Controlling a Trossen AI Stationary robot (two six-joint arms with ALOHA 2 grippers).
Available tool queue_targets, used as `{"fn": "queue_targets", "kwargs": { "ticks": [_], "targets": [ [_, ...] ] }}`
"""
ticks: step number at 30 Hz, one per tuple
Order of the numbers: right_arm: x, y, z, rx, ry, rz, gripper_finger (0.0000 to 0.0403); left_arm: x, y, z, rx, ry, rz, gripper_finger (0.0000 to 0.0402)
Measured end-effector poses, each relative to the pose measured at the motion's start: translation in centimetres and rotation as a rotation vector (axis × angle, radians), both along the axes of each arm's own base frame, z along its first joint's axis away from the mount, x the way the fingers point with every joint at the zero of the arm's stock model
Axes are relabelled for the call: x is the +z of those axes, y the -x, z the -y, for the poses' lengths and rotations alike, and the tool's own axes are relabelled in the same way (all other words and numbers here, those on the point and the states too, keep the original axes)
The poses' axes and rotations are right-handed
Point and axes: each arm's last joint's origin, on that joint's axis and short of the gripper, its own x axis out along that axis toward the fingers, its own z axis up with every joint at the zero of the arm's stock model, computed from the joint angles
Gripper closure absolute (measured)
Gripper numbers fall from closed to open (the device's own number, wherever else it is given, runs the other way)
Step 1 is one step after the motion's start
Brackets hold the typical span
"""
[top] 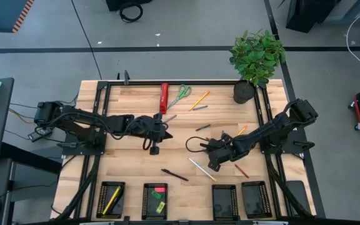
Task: Sort crayons/erasers/pens/pencils in bins
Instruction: Put the bottom green crayon into the middle right black bin
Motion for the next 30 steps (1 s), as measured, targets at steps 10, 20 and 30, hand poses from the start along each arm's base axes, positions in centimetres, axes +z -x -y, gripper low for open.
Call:
{"fn": "queue_targets", "kwargs": {
  "ticks": [10, 20, 30],
  "targets": [
    [-0.1, 0.0, 0.0, 0.032, 0.004, 0.005, 0.024, 0.0, 0.0, 0.3, 0.013, 0.199, -0.002, 0.0384],
    [0.0, -0.2, 0.0, 0.048, 0.045, 0.034, 0.024, -1.0, -0.2, 2.7, -0.207, 0.21, -0.05, 0.0316],
    [0.0, -0.3, 0.1, 0.022, 0.072, 0.059, 0.024, -1.7, -0.7, 2.6, -0.185, 0.146, -0.052, 0.0255]
  ]
}}
